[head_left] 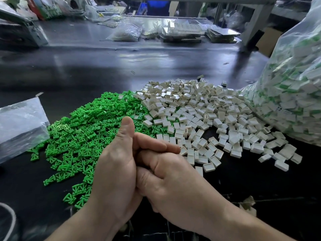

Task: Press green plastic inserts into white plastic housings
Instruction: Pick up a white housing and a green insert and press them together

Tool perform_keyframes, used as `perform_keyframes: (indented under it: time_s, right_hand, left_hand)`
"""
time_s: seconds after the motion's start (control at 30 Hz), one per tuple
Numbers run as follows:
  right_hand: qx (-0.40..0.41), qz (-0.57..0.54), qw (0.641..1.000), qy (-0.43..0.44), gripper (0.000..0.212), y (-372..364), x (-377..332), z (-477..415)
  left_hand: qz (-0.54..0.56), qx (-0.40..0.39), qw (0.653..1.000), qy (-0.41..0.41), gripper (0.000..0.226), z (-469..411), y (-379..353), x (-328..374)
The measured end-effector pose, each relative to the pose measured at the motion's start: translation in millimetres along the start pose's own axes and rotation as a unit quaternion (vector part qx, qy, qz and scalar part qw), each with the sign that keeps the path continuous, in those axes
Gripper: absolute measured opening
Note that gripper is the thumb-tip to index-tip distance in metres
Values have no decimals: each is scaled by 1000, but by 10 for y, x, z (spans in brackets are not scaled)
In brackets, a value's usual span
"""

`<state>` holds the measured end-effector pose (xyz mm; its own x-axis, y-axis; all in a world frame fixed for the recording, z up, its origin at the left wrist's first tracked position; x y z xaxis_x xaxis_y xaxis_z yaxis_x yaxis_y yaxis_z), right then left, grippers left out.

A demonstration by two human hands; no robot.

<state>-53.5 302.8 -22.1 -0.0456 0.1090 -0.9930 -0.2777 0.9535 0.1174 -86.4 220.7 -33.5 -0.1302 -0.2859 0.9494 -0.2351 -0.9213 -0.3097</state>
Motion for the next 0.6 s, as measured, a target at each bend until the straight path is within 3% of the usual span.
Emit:
perform_keyframes:
  time_s: [0.27,0.47,0.53,0.6]
  right_hand:
    - [2,-2,1000,-14,16,3,26,6]
    - [-12,-118,992,-49,28,89,71,-49]
    - [8,-204,977,-67,20,205,87,-70]
    - [32,-263,961,-81,17,326,115,-87]
  left_hand:
    - [3,3,1000,14,67,20,-27,-7]
    - [27,-118,991,61,76,-65,27,6]
    - [-12,-123,992,19,55,-106,141,75]
    - [-174,-89,979,-61,31,-108,264,168]
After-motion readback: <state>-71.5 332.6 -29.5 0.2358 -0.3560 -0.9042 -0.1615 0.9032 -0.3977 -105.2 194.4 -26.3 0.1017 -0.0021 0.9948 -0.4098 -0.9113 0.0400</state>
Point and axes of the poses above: each hand's wrist, its own z-axis away from the middle knuckle, its own y-axis out of the back of the hand, x = y × z, the point moved 5 cm from there along -z, towards the middle knuckle, and after that the axes turned 11 degrees about -z, right-handed, at the moved point
